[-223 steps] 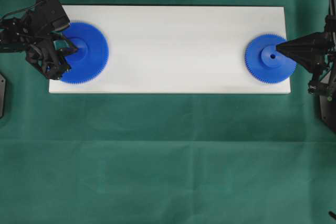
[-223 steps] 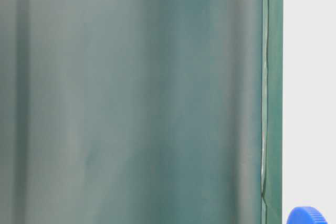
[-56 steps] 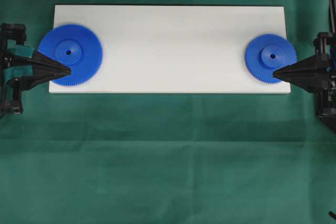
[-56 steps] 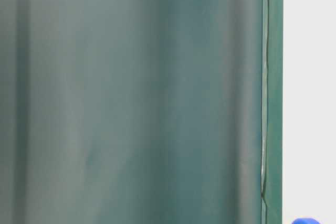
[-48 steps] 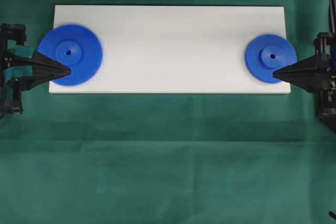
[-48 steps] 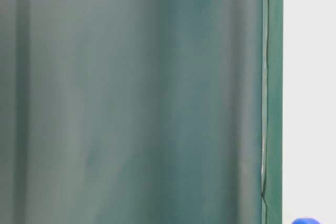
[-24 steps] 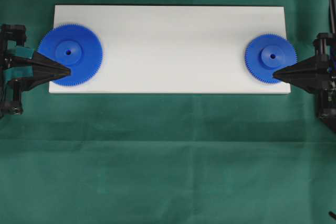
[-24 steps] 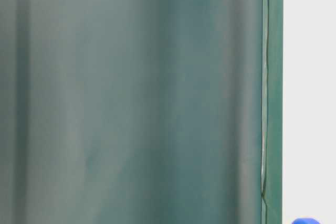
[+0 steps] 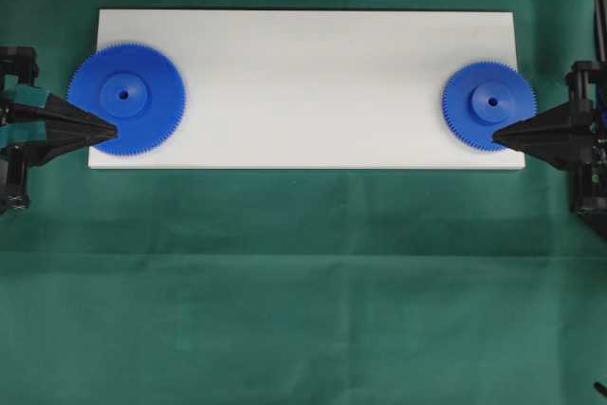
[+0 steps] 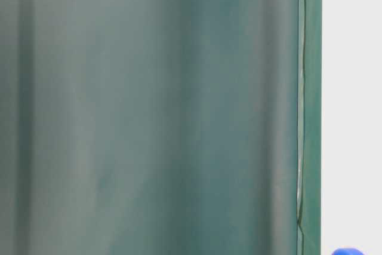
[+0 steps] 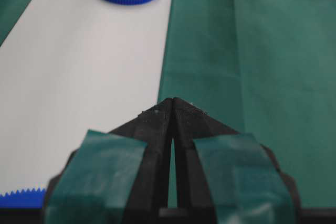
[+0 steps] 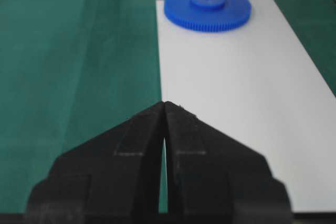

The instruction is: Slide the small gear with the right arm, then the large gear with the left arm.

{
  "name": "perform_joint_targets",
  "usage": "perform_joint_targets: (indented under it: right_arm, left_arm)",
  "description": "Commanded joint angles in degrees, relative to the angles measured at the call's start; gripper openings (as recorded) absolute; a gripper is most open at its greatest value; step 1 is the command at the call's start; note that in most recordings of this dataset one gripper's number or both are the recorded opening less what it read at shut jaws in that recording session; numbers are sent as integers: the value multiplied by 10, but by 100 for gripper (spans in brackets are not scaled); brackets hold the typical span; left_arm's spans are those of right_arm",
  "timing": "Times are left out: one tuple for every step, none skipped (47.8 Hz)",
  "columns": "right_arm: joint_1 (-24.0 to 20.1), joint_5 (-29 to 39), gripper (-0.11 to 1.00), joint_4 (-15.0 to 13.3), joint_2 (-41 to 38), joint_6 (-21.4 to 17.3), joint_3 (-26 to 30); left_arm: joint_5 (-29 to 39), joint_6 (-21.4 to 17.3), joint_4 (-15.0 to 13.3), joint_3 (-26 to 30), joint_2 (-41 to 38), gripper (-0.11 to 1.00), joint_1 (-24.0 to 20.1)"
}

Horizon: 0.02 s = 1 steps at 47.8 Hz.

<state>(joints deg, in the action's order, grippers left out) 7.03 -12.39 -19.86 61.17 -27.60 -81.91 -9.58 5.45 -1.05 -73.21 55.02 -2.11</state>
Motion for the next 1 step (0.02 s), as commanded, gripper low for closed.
perform_joint_targets:
  right_arm:
    - [4,9,51,0,-4,1,5]
  left_arm:
    - [-5,1,0,4,-2,0,1]
